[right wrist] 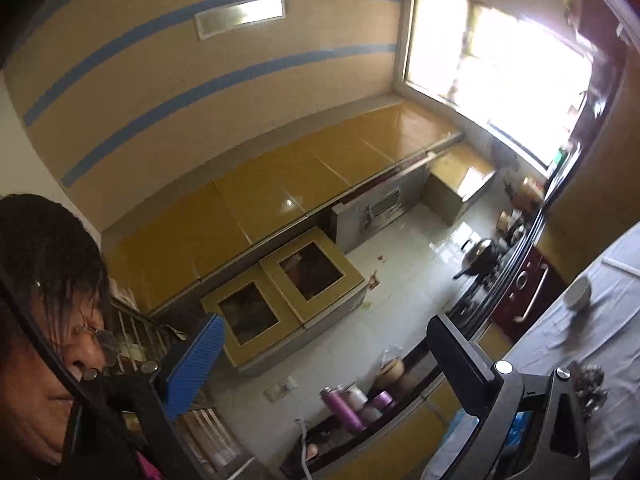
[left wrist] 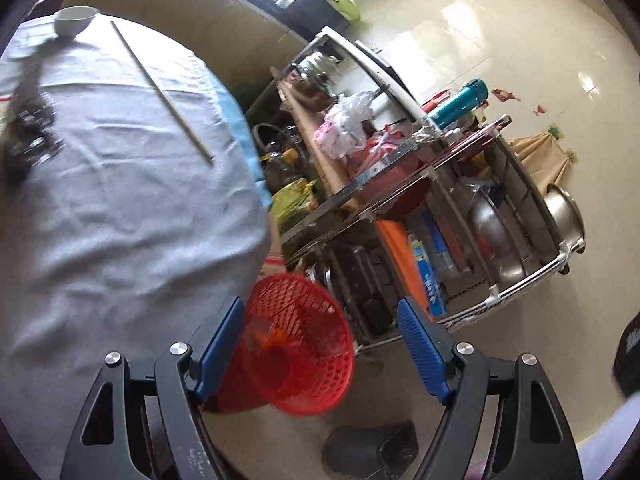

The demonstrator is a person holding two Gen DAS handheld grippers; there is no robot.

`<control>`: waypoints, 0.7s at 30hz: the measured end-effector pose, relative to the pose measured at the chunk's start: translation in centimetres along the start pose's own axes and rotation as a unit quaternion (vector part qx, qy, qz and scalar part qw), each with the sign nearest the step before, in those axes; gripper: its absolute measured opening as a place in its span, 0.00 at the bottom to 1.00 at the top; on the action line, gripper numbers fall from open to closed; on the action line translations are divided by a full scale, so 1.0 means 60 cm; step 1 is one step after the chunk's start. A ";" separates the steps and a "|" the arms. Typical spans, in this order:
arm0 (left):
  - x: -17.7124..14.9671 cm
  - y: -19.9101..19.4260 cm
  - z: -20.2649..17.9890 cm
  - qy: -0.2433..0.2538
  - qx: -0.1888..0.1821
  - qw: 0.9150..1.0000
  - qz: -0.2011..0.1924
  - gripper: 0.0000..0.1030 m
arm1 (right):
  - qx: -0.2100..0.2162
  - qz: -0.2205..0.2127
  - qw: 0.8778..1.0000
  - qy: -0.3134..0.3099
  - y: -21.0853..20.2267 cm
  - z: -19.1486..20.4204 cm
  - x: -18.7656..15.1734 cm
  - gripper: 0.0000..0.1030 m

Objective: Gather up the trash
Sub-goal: 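Swing both open tools back toward the table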

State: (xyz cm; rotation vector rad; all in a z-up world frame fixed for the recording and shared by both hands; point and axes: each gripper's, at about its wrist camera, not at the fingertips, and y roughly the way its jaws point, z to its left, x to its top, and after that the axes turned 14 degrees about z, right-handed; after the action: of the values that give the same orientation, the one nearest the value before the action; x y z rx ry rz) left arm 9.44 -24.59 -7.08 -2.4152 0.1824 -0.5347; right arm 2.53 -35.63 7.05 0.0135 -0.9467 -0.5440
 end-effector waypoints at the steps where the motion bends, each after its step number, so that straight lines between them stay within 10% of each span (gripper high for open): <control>1: -0.011 -0.013 0.001 0.000 0.012 1.000 -0.007 0.77 | -0.009 -0.005 1.000 -0.009 -0.003 0.015 -0.002 0.99; 14: -0.171 -0.211 0.149 -0.074 0.119 0.989 -0.039 0.77 | -0.202 0.082 0.975 -0.050 0.106 0.084 -0.047 0.99; 21: -0.212 -0.306 0.254 -0.119 0.278 0.948 -0.098 0.77 | -0.239 0.146 0.960 0.026 0.132 -0.020 -0.086 0.99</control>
State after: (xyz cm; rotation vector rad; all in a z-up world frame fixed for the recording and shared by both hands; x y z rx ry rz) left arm 4.20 1.71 -10.54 -1.9257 -0.2833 -0.3203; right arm 4.55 -26.73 4.32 -0.5383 -0.7300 -0.4831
